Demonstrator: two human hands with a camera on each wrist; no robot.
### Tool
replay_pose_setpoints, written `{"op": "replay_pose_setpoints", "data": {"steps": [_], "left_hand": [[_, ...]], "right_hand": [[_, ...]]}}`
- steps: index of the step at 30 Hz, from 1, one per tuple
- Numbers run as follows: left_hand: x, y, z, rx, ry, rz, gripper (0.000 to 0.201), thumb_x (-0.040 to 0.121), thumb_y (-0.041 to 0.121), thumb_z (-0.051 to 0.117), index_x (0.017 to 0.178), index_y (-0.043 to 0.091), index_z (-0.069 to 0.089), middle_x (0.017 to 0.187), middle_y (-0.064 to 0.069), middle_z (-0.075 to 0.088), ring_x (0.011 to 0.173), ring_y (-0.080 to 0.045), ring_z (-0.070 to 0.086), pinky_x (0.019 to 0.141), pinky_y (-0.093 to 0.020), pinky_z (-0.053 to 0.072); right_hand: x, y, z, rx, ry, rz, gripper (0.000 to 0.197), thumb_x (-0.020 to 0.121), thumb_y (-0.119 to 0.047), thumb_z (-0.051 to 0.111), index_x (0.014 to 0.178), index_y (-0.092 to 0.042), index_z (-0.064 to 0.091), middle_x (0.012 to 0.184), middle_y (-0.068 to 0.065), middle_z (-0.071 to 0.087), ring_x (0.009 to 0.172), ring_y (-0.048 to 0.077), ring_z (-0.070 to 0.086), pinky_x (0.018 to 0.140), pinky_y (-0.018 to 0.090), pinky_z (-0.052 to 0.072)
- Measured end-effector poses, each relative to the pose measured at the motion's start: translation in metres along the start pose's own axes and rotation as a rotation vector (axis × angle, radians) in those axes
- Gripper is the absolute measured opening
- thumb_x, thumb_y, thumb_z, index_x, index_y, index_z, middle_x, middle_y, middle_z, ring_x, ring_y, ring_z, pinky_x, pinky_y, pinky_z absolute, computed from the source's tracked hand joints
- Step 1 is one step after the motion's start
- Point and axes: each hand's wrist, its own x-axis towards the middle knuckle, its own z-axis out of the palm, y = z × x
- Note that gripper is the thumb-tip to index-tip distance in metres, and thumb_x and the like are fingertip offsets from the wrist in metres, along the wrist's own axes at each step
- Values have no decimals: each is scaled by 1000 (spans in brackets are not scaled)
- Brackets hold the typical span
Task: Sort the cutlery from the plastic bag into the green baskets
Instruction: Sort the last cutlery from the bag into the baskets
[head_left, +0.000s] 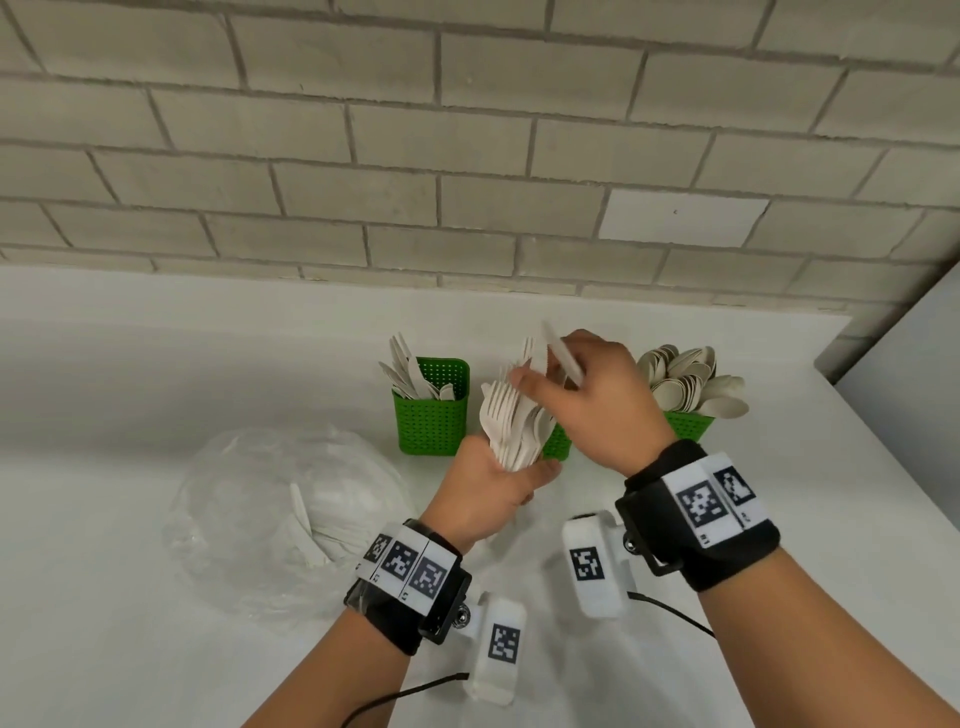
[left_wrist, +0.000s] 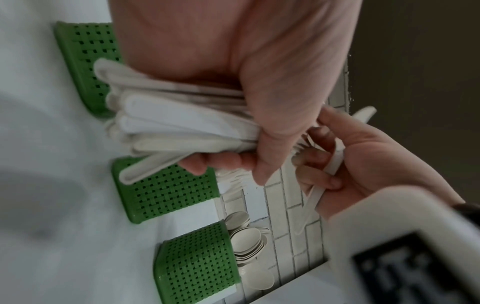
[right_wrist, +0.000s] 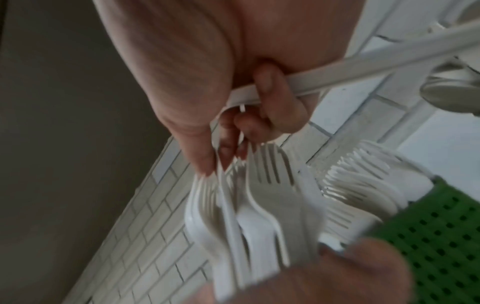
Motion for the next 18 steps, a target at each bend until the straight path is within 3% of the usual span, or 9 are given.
{"op": "replay_pose_setpoints", "data": {"steps": [2,5,7,10,12,15,18], "left_hand": [[0,1,1,6,-2,-6,14,85,5,73,77,7,61,62,0,54,53,-13,48,54,-26,45],[0,-3,-1,86,49,8,17,89,6,67,80,18,61,58,13,60,55,-5,52,58,-19,45],[1,-6,-4,213,103,52,6,91,12,66,96,13,64,80,2,69,72,-12,61,67,-26,49],[3,-9,-5,452,213,122,24,91,15,63,114,8,58,100,-6,67,86,-19,60,72,-29,46],[4,-5,-4,523,252,152,24,91,15,62,113,6,56,98,-7,66,85,-23,60,66,-28,41],[5,-4,-2,572,261,179,25,90,15,63,112,7,55,97,-10,67,86,-28,63,66,-32,44],[6,-3,-3,568,258,189,25,89,16,64,111,7,55,96,-10,68,86,-30,64,69,-37,49]], "right_hand": [[-1,0,1,24,74,-25,32,90,-22,67,64,-29,51,67,-6,51,59,0,48,57,11,34],[8,-1,-12,386,453,55,24,101,-19,49,79,-24,58,70,-4,64,62,2,56,59,17,44],[11,0,-19,510,578,121,30,104,-22,41,77,-19,54,58,-4,61,50,7,53,53,22,43],[5,-3,-15,441,419,143,33,103,-21,43,74,-14,57,48,0,49,43,21,45,49,28,41],[-1,-5,-10,247,160,101,22,94,-23,60,76,-12,68,58,5,61,53,26,54,54,28,45],[-3,-1,-3,68,-131,12,10,80,-23,78,86,-15,75,51,-21,57,51,0,53,55,14,40],[0,4,1,-39,-168,-36,7,80,-18,78,86,-18,76,53,-30,56,57,-9,55,60,9,36]]}}
